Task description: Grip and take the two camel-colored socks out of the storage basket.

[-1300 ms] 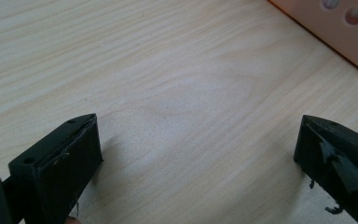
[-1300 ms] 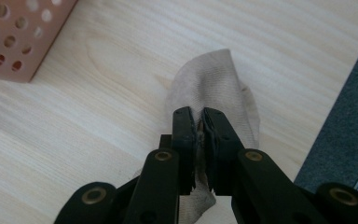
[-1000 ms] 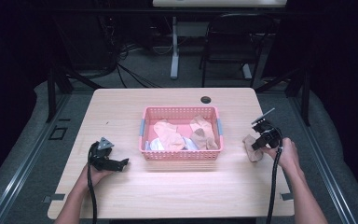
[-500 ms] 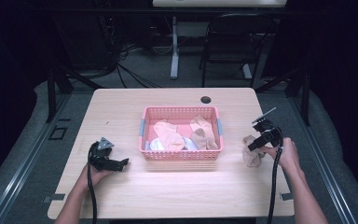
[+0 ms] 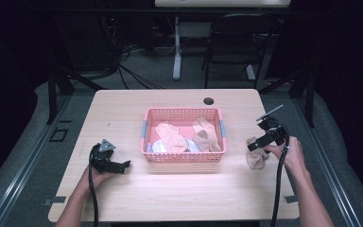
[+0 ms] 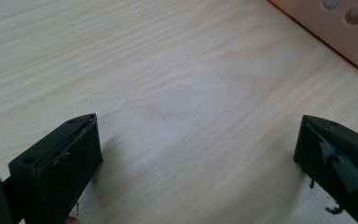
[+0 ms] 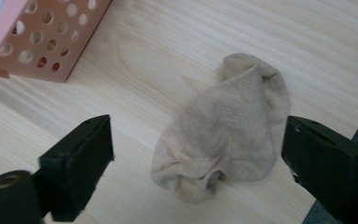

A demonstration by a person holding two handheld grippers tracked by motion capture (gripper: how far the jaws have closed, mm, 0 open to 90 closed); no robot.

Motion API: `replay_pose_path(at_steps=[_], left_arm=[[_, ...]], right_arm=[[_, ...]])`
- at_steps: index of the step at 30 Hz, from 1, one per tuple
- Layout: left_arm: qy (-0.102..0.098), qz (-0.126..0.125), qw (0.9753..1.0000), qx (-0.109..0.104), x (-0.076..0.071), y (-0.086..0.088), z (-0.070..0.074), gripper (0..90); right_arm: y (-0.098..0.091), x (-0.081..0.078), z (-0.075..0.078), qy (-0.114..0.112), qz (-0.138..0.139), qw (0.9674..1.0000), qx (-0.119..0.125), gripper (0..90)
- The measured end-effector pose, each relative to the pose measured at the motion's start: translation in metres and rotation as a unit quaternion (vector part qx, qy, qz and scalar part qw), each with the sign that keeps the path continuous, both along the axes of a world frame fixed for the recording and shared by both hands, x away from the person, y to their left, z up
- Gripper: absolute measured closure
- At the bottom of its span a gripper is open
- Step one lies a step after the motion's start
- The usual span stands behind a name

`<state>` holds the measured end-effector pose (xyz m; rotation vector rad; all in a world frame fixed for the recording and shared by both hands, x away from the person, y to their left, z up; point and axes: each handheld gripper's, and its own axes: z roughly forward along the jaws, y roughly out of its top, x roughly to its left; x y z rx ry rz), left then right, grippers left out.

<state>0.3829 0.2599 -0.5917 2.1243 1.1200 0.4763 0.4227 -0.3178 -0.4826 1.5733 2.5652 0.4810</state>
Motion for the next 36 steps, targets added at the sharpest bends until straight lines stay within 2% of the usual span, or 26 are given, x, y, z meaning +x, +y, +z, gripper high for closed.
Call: replay_pose_path(at_steps=[6, 8, 11, 19, 23, 26, 32, 35, 36], left_arm=[[0.0, 0.0, 1.0, 0.0, 0.0, 0.0, 0.0, 0.4], [0.0, 0.0, 1.0, 0.0, 0.0, 0.0, 0.0, 0.4], [0.0, 0.0, 1.0, 0.001, 0.0, 0.0, 0.0, 0.4], [0.0, 0.0, 1.0, 0.0, 0.0, 0.0, 0.0, 0.4], [0.0, 0.0, 1.0, 0.0, 0.0, 0.0, 0.0, 0.4], [0.0, 0.0, 1.0, 0.0, 0.0, 0.0, 0.0, 0.4], [0.001, 0.0, 1.0, 0.0, 0.0, 0.0, 0.0, 0.4], [0.0, 0.001, 1.0, 0.0, 0.0, 0.0, 0.0, 0.4], [0.0, 0.0, 1.0, 0.0, 0.0, 0.0, 0.0, 0.4]], right_arm=[[0.005, -0.002, 0.011, -0.008, 0.001, 1.0, 0.005, 0.0], [0.007, -0.003, 0.017, -0.009, 0.006, 0.9999, 0.003, 0.0], [0.008, -0.003, 0.024, -0.011, 0.003, 0.9998, 0.015, 0.0], [0.017, -0.004, 0.04, -0.02, 0.009, 0.9997, 0.011, 0.0], [0.026, -0.002, 0.049, -0.025, 0.017, 0.9995, 0.005, 0.0], [0.032, 0.0, 0.058, -0.029, 0.021, 0.9993, 0.012, 0.0], [0.051, 0.003, 0.077, -0.048, 0.034, 0.9982, 0.009, 0.8], [0.058, 0.004, 0.08, -0.047, 0.038, 0.9981, 0.008, 0.8], [0.066, 0.006, 0.082, -0.045, 0.045, 0.9979, 0.009, 0.9]])
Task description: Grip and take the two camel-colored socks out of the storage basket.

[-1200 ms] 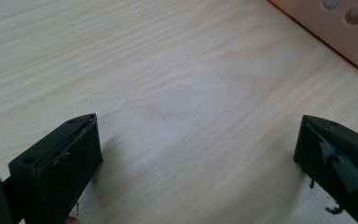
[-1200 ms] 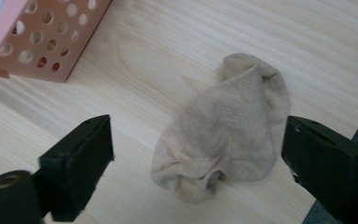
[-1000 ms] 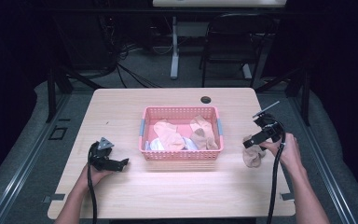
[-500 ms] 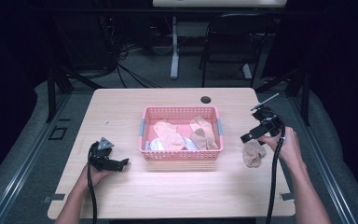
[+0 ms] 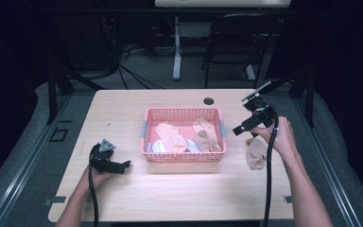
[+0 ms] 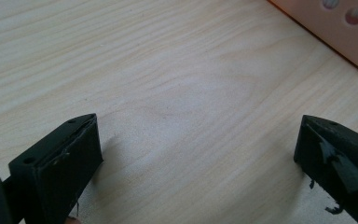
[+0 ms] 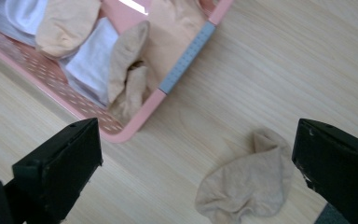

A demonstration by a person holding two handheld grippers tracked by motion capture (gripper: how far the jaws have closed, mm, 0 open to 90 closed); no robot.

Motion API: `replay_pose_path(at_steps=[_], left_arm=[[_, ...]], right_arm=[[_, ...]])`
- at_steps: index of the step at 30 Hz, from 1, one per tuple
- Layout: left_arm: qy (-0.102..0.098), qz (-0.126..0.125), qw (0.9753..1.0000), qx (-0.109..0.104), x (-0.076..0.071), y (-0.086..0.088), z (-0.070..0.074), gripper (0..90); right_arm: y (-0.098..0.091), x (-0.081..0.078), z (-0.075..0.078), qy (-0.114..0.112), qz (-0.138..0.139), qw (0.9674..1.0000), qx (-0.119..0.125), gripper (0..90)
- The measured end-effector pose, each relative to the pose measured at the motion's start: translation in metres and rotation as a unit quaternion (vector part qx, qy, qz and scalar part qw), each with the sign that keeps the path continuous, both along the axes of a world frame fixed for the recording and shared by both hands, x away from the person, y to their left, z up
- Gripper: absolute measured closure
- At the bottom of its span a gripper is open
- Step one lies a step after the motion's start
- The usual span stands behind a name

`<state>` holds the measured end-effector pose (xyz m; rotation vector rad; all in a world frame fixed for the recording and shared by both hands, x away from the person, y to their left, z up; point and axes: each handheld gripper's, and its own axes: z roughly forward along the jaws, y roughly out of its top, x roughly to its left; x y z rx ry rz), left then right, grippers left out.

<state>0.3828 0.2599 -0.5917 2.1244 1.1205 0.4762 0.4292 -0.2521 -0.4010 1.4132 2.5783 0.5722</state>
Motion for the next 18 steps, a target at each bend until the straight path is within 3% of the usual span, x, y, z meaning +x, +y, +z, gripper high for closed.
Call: replay_pose_path(at_steps=[18], left_arm=[[0.0, 0.0, 1.0, 0.0, 0.0, 0.0, 0.0, 0.4]], right_arm=[[0.079, 0.015, -0.009, 0.01, 0.076, 0.997, -0.007, 2.3]])
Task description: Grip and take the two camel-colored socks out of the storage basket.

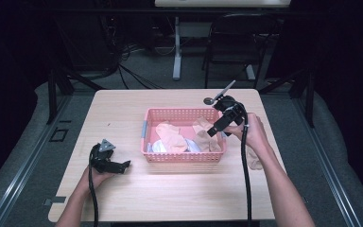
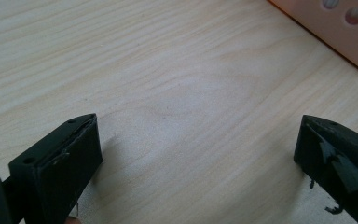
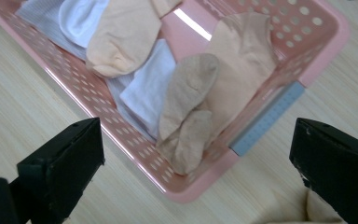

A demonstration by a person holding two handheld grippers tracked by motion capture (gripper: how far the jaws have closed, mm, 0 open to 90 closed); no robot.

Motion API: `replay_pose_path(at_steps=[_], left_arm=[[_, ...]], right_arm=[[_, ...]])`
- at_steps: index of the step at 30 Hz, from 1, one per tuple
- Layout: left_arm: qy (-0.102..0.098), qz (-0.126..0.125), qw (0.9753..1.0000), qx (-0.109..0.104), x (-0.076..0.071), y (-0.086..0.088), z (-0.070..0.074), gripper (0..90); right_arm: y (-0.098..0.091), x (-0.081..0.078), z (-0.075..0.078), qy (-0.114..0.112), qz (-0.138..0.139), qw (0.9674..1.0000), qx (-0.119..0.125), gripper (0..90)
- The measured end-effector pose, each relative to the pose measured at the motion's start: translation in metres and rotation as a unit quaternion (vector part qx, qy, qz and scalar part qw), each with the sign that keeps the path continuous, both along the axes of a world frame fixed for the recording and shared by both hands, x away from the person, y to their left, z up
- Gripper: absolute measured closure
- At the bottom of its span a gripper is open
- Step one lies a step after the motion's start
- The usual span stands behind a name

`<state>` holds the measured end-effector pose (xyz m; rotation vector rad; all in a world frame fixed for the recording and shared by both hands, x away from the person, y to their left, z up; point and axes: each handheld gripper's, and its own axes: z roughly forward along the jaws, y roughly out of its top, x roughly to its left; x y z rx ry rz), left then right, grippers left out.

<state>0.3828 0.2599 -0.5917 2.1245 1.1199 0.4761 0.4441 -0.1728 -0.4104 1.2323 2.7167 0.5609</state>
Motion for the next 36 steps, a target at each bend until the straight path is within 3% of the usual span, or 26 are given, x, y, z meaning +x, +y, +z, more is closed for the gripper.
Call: replay_pose_path(at_steps=[7, 12, 14, 18, 22, 26, 32, 36], left_arm=[[0.0, 0.0, 1.0, 0.0, 0.0, 0.0, 0.0, 0.4], [0.0, 0.0, 1.0, -0.001, 0.0, 0.0, 0.0, 0.4], [0.0, -0.001, 1.0, 0.0, 0.0, 0.0, 0.0, 0.4], [0.0, -0.001, 1.0, 0.0, 0.0, 0.0, 0.0, 0.4], [0.0, 0.0, 1.0, -0.001, 0.0, 0.0, 0.0, 0.4], [0.0, -0.001, 1.0, -0.001, 0.0, 0.0, 0.0, 0.4], [0.0, 0.0, 1.0, -0.001, 0.0, 0.0, 0.0, 0.4], [0.0, 0.0, 1.0, -0.002, 0.0, 0.0, 0.0, 0.4]], right_arm=[[0.02, 0.003, -0.008, -0.001, 0.024, 0.9997, 0.003, 5.5], [0.033, 0.007, -0.019, 0.012, 0.033, 0.9994, -0.001, 7.6], [0.037, 0.01, -0.025, 0.024, 0.039, 0.9989, -0.009, 12.4], [0.041, 0.013, -0.034, 0.037, 0.028, 0.9989, -0.013, 15.1], [0.041, 0.02, -0.05, 0.053, 0.013, 0.9983, -0.017, 24.9], [0.041, 0.023, -0.061, 0.065, 0.009, 0.9974, -0.03, 26.6], [0.039, 0.028, -0.077, 0.072, -0.014, 0.9963, -0.045, 30.7], [0.037, 0.03, -0.081, 0.072, -0.016, 0.9956, -0.059, 32.3]])
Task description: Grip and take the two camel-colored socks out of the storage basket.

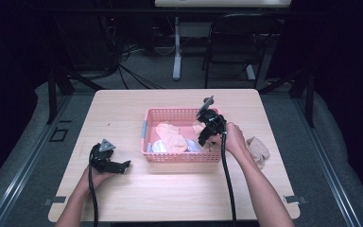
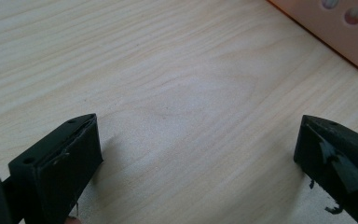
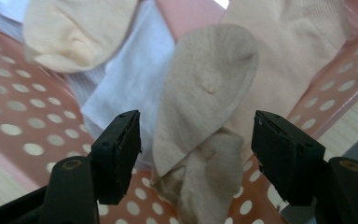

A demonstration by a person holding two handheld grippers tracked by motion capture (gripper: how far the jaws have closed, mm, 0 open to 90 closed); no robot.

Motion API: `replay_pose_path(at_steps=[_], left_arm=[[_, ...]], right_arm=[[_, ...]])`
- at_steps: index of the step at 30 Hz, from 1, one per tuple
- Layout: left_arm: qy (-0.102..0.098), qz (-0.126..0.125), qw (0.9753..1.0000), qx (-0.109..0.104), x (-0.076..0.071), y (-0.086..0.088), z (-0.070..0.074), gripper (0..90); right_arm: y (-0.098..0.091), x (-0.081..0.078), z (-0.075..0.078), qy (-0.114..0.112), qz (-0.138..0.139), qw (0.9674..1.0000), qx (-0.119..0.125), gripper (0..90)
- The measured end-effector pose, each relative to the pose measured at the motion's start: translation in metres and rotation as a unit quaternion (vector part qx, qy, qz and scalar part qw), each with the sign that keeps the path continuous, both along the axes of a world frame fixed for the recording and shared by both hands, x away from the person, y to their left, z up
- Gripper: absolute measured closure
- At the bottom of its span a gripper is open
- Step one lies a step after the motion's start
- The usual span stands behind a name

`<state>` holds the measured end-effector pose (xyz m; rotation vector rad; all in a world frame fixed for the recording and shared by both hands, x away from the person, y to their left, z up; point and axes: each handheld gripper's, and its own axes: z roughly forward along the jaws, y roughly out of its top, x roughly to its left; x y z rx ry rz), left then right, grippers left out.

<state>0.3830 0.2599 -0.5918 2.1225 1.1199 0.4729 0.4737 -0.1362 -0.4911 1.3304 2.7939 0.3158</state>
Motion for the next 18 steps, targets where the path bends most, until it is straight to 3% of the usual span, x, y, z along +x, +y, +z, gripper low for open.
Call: replay_pose_path(at_steps=[9, 10, 12, 13, 16, 17, 18], left_arm=[[0.0, -0.001, 1.0, 0.001, 0.0, 0.0, 0.0, 0.4], [0.0, -0.001, 1.0, 0.001, 0.0, 0.0, 0.0, 0.4], [0.0, -0.001, 1.0, 0.001, 0.0, 0.0, 0.0, 0.4], [0.0, 0.0, 1.0, 0.0, 0.0, 0.0, 0.0, 0.4], [0.0, 0.0, 1.0, 0.0, 0.0, 0.0, 0.0, 0.4], [0.0, -0.001, 1.0, 0.001, 0.0, 0.0, 0.0, 0.4], [0.0, -0.001, 1.0, 0.001, 0.0, 0.0, 0.0, 0.4]], right_arm=[[0.001, 0.002, -0.013, 0.014, -0.004, 0.9994, -0.032, 43.6], [0.001, 0.002, -0.016, 0.012, -0.008, 0.9994, -0.031, 50.7], [0.001, 0.002, -0.016, 0.015, -0.005, 0.9992, -0.036, 52.4], [0.001, 0.002, -0.017, 0.017, -0.01, 0.9993, -0.033, 61.4], [0.002, 0.001, -0.018, 0.012, -0.013, 0.9994, -0.029, 68.1], [0.002, 0.0, -0.015, 0.013, -0.007, 0.9994, -0.031, 76.1], [0.002, 0.0, -0.015, 0.013, -0.007, 0.9994, -0.031, 76.1]])
